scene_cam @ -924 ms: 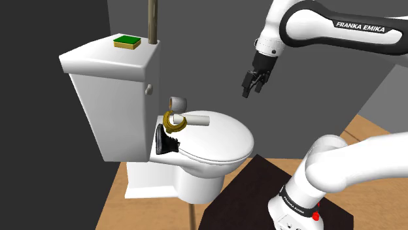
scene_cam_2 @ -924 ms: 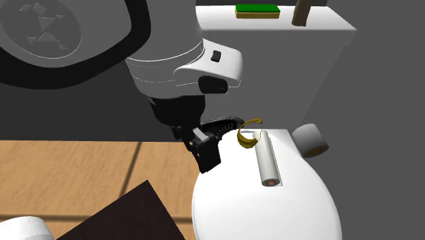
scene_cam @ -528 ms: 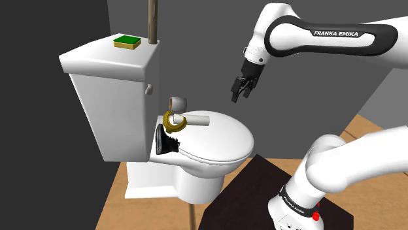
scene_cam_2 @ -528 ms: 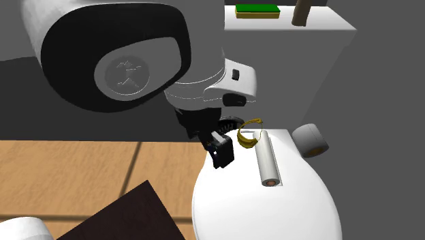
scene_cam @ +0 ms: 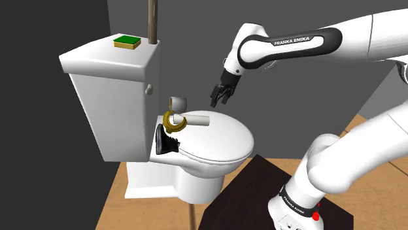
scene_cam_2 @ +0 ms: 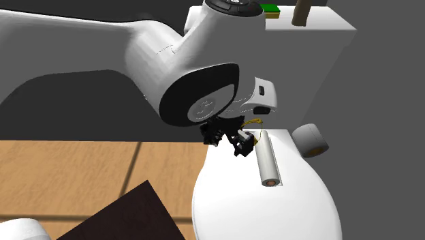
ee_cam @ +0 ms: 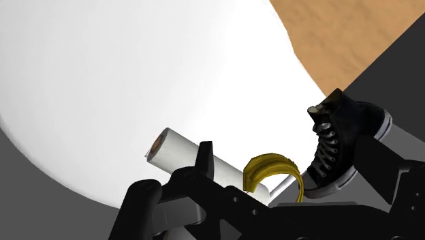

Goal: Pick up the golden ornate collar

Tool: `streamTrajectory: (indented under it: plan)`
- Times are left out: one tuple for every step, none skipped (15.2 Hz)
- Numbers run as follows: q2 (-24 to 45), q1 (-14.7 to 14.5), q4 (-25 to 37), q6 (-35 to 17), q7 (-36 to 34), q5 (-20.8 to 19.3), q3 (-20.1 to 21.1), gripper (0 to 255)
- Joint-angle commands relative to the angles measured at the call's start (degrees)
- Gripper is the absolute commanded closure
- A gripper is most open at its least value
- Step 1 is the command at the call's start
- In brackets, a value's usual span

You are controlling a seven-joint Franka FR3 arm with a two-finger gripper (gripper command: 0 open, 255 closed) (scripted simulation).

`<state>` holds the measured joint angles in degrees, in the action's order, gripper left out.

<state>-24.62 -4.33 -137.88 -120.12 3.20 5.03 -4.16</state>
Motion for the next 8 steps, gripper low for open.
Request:
streamTrajectory:
  plan:
    - [3.83,-0.95,0.63,-3.81,2.03,2.01,-0.78,0]
    - [5.86,-1.47,1.24,-5.47,3.10,3.15,-1.11,0]
    - [7.91,-1.98,1.93,-7.04,4.23,4.38,-1.41,0]
    - [9.98,-2.52,2.72,-8.53,5.41,5.68,-1.72,0]
    - [12.07,-3.03,3.60,-9.92,6.67,7.07,-1.98,0]
    - [14.18,-3.52,4.57,-11.21,7.98,8.54,-2.20,0]
    - [16.29,-3.98,5.63,-12.39,9.34,10.09,-2.38,0]
    - [18.41,-4.39,6.78,-13.47,10.75,11.70,-2.49,0]
